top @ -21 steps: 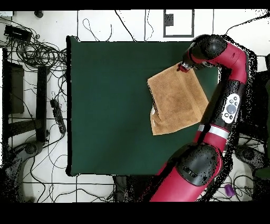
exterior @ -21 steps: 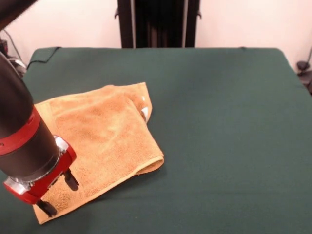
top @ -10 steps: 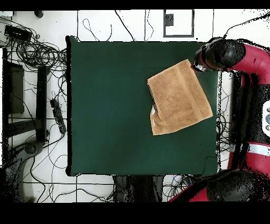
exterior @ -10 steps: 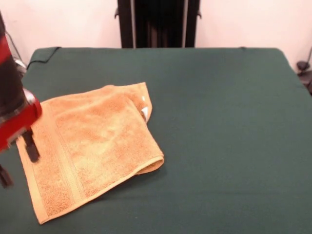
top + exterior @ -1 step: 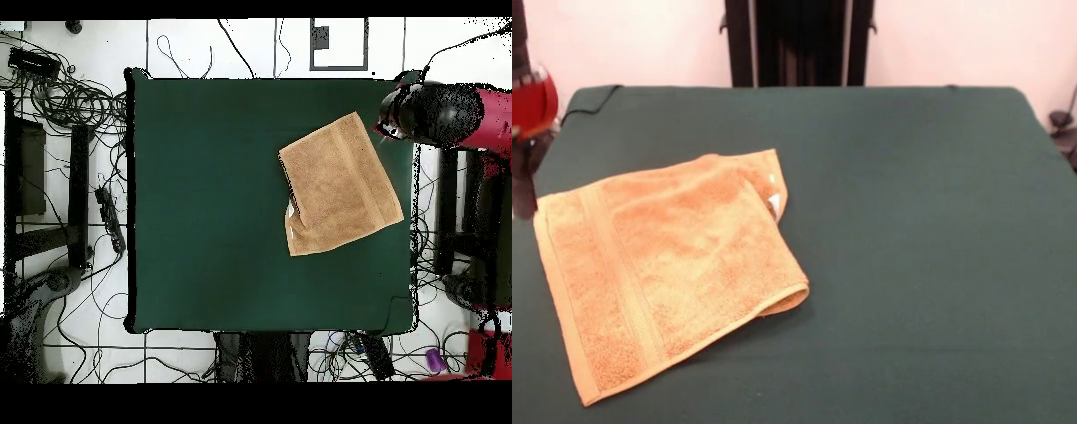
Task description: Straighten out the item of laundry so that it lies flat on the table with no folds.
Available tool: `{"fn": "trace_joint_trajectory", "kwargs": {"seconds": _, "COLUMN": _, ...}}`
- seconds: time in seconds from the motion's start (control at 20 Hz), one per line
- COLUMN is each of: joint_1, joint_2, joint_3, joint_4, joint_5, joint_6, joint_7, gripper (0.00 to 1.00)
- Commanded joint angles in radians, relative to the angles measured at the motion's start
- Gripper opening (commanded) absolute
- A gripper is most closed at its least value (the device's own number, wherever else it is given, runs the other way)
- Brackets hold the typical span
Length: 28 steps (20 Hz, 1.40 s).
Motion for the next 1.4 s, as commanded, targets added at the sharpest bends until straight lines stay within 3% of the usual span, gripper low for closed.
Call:
{"fn": "trace_joint_trajectory", "kwargs": {"seconds": 0.05, "joint_1": 0.003, "joint_2": -0.076, "joint_3": -0.151, "joint_4": 0.402, "joint_5": 0.076, "joint_6": -0.241, "joint_7": 0.531, "gripper": 1.00}}
{"fn": "trace_joint_trajectory", "kwargs": {"seconds": 0.8, "joint_1": 0.019, "joint_2": -0.019, "joint_3": -0.229, "joint_4": 0.539, "joint_5": 0.203, "joint_6": -0.477, "joint_7": 0.677, "gripper": 1.00}}
{"fn": "trace_joint_trajectory", "kwargs": {"seconds": 1.4, "joint_1": 0.048, "joint_2": -0.048, "joint_3": -0.311, "joint_4": 0.660, "joint_5": 0.296, "joint_6": -0.583, "joint_7": 0.738, "gripper": 1.00}}
